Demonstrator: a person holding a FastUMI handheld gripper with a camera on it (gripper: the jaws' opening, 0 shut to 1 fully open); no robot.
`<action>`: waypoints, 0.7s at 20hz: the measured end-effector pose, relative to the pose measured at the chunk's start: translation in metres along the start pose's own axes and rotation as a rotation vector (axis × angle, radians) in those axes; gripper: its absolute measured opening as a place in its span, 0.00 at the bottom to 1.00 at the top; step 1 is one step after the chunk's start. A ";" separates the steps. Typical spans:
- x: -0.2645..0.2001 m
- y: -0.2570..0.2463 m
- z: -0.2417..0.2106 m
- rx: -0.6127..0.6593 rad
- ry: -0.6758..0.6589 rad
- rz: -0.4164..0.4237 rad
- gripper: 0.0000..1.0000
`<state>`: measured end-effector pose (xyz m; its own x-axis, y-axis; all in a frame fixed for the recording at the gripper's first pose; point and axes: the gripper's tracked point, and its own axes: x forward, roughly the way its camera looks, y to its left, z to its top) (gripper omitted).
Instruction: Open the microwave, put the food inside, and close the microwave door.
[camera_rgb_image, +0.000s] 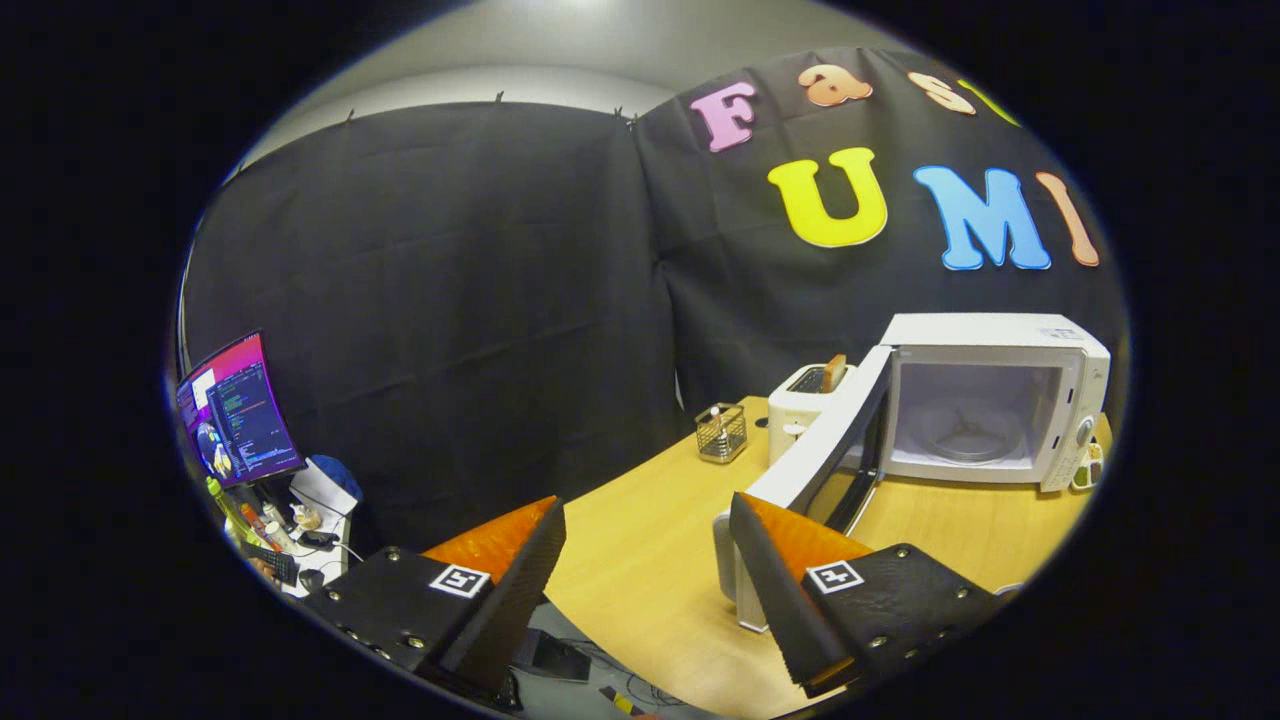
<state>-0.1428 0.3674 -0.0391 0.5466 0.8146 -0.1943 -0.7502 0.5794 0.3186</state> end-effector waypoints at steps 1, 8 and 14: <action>-0.005 -0.013 0.007 0.009 -0.016 -0.023 1.00; -0.043 -0.110 0.022 0.035 -0.035 -0.198 1.00; -0.085 -0.192 0.007 0.084 -0.014 -0.342 0.99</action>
<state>-0.0427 0.1867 -0.0777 0.7663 0.5731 -0.2905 -0.4900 0.8137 0.3128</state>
